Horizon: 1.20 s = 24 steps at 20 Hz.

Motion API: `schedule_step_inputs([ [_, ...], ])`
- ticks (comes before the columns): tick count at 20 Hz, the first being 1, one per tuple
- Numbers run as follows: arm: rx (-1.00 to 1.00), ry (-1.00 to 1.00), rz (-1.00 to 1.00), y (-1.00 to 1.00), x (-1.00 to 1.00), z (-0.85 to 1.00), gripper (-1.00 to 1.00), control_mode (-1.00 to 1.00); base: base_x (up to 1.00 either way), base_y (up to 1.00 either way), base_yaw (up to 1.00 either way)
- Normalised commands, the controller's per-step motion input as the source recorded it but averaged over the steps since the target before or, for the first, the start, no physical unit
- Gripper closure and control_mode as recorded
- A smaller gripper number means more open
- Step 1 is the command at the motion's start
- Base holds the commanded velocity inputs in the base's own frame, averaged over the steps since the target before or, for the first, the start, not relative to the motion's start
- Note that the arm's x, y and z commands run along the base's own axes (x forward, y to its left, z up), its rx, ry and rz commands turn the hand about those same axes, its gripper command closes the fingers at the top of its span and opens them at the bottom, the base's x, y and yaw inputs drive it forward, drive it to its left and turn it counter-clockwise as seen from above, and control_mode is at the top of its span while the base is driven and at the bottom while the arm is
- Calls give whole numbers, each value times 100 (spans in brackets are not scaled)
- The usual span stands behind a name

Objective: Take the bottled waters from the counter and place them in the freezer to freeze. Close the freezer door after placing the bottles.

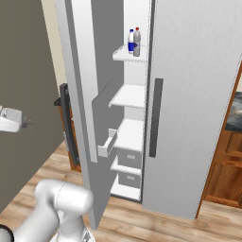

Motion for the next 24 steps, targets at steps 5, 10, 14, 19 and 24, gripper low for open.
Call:
schedule_step_inputs([
  [5,-25,-9,-47,75,80,-25,-100,-100,0,0,0],
  [10,-6,-4,-28,22,64,-2,-100,-100,0,0,0],
  [14,1,1,-19,0,72,0,-100,-100,0,0,0],
  [19,0,1,-15,-1,69,0,-100,-100,0,0,0],
  [24,-1,0,-13,0,64,-8,-100,-100,0,0,0],
])
